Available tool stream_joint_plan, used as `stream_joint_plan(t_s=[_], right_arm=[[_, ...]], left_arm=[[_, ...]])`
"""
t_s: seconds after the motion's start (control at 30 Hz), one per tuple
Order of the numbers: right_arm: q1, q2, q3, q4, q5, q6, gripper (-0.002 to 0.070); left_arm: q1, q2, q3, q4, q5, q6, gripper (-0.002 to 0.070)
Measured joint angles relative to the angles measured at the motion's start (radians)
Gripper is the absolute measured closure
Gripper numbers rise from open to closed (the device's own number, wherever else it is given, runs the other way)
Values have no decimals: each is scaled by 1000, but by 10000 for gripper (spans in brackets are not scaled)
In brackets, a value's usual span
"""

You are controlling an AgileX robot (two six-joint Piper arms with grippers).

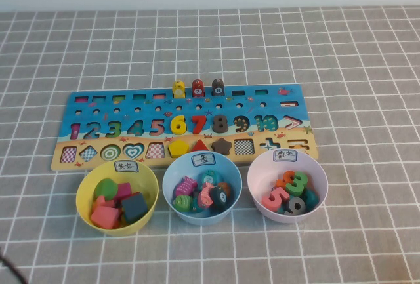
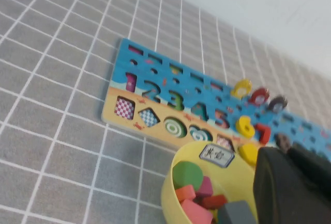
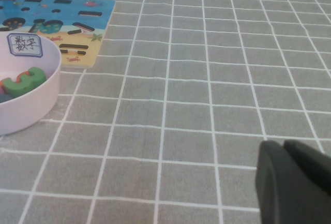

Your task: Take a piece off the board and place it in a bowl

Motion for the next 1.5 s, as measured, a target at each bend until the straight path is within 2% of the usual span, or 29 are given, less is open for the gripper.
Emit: stream_joint_plan(t_s=[0.33, 0.63, 0.83, 1.13, 1.5], right_arm=[[0, 0, 0, 0, 0, 0, 694], [0, 0, 0, 0, 0, 0, 694], [0, 0, 0, 0, 0, 0, 694], [0, 0, 0, 0, 0, 0, 694], [0, 0, 0, 0, 0, 0, 694]], left_arm=[[0, 479, -338, 2, 260, 270, 676], [-9, 876, -634, -26, 419, 423, 676], [-99, 1081, -807, -26, 442, 426, 676], [-243, 1390, -1084, 38, 543, 339, 676], [-333, 1674, -1429, 143, 745, 225, 676]])
